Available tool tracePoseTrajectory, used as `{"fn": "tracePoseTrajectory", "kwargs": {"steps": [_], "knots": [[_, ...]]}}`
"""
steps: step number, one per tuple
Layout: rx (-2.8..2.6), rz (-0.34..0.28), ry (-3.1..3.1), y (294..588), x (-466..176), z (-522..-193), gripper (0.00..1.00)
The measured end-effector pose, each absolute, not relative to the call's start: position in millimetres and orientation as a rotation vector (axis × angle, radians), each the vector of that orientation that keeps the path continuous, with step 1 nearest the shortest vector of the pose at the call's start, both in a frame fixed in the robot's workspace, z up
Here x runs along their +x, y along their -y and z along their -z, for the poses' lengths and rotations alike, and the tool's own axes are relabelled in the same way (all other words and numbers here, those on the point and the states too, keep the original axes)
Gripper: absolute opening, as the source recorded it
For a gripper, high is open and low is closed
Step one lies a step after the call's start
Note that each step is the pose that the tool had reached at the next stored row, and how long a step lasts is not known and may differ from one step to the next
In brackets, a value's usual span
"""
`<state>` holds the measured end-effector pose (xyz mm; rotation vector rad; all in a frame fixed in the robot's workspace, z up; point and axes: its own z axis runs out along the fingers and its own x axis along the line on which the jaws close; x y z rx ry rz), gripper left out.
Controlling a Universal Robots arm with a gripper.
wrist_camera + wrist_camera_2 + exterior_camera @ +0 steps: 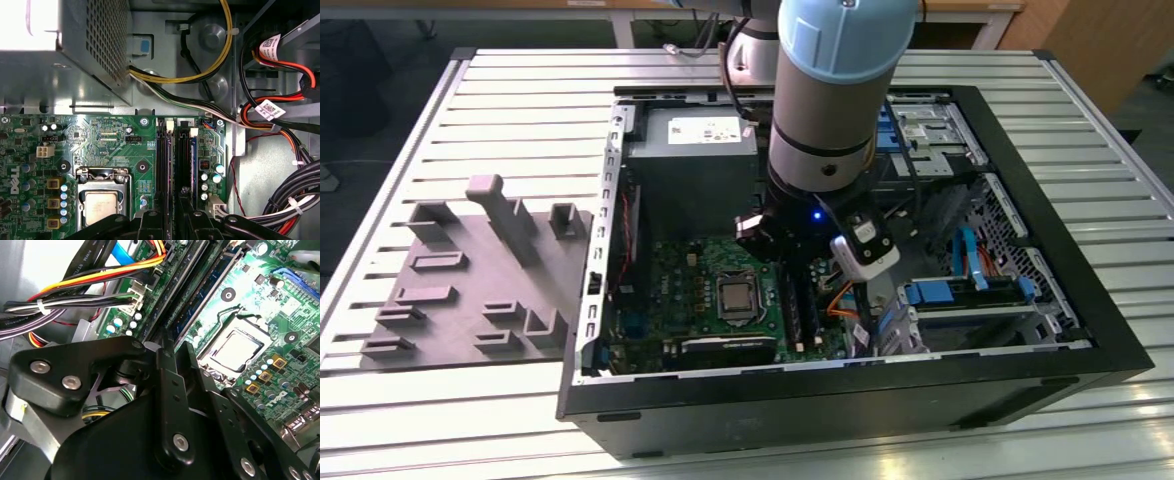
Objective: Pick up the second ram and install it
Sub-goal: 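Insert the second ram into the second slot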
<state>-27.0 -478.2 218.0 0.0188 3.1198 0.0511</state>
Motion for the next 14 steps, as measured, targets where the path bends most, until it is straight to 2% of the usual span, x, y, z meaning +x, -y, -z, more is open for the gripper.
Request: {"fn": "tracePoseTrajectory", "kwargs": {"steps": [14], "knots": [[0.019, -0.051, -3.120, 478.2, -27.1, -233.1, 0.26]]}}
